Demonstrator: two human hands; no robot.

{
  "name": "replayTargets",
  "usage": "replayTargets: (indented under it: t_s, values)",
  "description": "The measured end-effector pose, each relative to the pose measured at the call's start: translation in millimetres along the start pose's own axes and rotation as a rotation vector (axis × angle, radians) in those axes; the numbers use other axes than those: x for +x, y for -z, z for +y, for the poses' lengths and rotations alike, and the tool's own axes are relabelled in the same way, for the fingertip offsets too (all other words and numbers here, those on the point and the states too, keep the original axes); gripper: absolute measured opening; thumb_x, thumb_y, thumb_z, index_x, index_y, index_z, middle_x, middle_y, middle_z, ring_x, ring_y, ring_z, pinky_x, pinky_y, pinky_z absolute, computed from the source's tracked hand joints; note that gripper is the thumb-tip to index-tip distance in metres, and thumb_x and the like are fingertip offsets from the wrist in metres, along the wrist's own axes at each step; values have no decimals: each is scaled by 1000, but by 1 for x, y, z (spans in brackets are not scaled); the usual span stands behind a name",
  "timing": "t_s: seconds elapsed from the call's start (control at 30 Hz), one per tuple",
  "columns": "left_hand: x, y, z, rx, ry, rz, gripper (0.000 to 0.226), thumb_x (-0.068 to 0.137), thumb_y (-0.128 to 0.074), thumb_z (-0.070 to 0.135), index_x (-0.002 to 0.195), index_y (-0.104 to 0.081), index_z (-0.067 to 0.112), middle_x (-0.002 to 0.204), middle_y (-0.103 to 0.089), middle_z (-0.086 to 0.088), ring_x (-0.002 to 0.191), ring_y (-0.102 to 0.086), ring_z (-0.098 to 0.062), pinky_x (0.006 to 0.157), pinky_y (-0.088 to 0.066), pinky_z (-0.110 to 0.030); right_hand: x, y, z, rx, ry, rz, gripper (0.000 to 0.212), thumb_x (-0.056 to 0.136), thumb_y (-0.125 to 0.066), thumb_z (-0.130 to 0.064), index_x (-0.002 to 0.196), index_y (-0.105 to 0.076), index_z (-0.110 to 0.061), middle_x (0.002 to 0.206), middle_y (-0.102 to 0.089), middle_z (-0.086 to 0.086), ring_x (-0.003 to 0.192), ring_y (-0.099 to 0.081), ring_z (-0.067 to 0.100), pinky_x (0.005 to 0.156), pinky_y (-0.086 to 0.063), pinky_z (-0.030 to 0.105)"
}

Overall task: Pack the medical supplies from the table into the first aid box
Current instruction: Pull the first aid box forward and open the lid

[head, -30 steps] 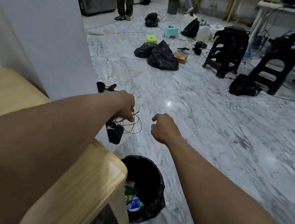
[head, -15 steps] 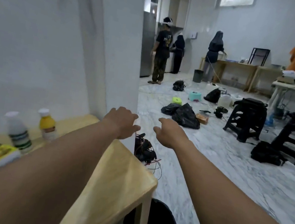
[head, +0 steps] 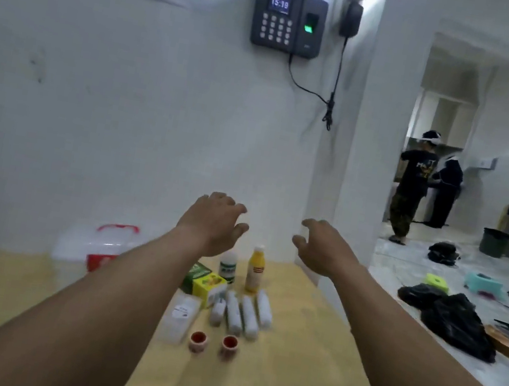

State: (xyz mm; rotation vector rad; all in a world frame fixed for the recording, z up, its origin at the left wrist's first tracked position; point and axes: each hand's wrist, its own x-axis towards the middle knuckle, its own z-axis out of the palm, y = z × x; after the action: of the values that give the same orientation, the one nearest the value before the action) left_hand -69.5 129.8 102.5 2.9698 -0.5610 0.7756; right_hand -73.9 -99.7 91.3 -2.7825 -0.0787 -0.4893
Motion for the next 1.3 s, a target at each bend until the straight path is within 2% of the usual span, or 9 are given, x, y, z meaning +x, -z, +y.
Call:
replayTargets:
  t_s: [0.17, 0.37, 0.53, 0.7, 0.83, 1.0, 1.13, 1.2, 1.3]
  values:
    - [-50, 13, -65, -9, 182, -2, 48, 100, -40, 46, 141, -50, 23, 143, -53, -4, 137, -39, -25, 108, -35, -41, 9, -30, -80, 45, 141, -36, 55, 100, -46, -37, 149, -37, -14, 149, -42, 12, 136, -42, 29, 107, -37, 39]
    - [-97, -7, -130, 11, 323, -41, 46, 99, -41, 43, 140, -51, 24, 142, -55, -2, 134, -42, -24, 107, -37, -41, 13, -74, -155, 84, 291, -123, 54, 101, -46, -36, 149, -37, -13, 150, -42, 10, 137, -41, 27, 108, -35, 37]
    - [-123, -28, -162, 14, 406, -104, 54, 101, -36, 44, 153, -30, 29, 157, -35, -6, 146, -26, -27, 117, -25, -46, 15, -109, -196, 87, 382, -180, 55, 102, -42, -35, 152, -33, -13, 156, -37, 8, 142, -36, 24, 113, -31, 36]
    - [-137, -46, -175, 28, 432, -122, 53, 103, -33, 42, 154, -27, 29, 161, -29, -6, 149, -21, -29, 119, -20, -50, 6, -139, -223, 72, 449, -223, 52, 104, -39, -29, 153, -30, -13, 158, -32, 11, 146, -28, 25, 114, -29, 39]
    - [-143, -57, -176, 42, 449, -21, 52, 103, -38, 40, 153, -32, 29, 160, -29, -7, 149, -21, -28, 120, -18, -49, 1, -155, -227, 24, 501, -214, 51, 104, -40, -19, 153, -30, -12, 150, -37, 20, 141, -30, 33, 109, -35, 43]
    - [-153, -66, -164, 29, 593, 229, 45, 95, -56, 42, 137, -53, 24, 143, -47, -5, 129, -42, -27, 101, -40, -41, 3, -157, -225, -30, 538, -155, 48, 104, -42, -15, 151, -37, -16, 148, -43, 16, 141, -31, 29, 104, -41, 42]
    - [-153, -71, -144, -184, 802, 345, 42, 93, -64, 37, 130, -51, 22, 132, -48, -6, 116, -50, -25, 87, -49, -36, 6, -160, -223, -37, 574, -137, 50, 105, -41, -18, 155, -31, -22, 154, -42, 6, 149, -21, 22, 106, -37, 35]
    - [-150, -70, -135, -389, 954, 416, 41, 92, -66, 33, 124, -45, 20, 127, -50, -8, 107, -55, -26, 78, -49, -34, 8, -161, -223, -13, 553, -140, 52, 105, -42, -21, 155, -29, -26, 154, -42, 6, 150, -19, 18, 106, -38, 36]
    - [-138, -68, -125, -770, 1243, 489, 47, 89, -71, 31, 121, -41, 12, 123, -57, -13, 103, -59, -31, 77, -48, -36, 8, -161, -225, -7, 531, -143, 52, 106, -42, -22, 155, -28, -29, 156, -38, 9, 150, -19, 17, 105, -39, 38]
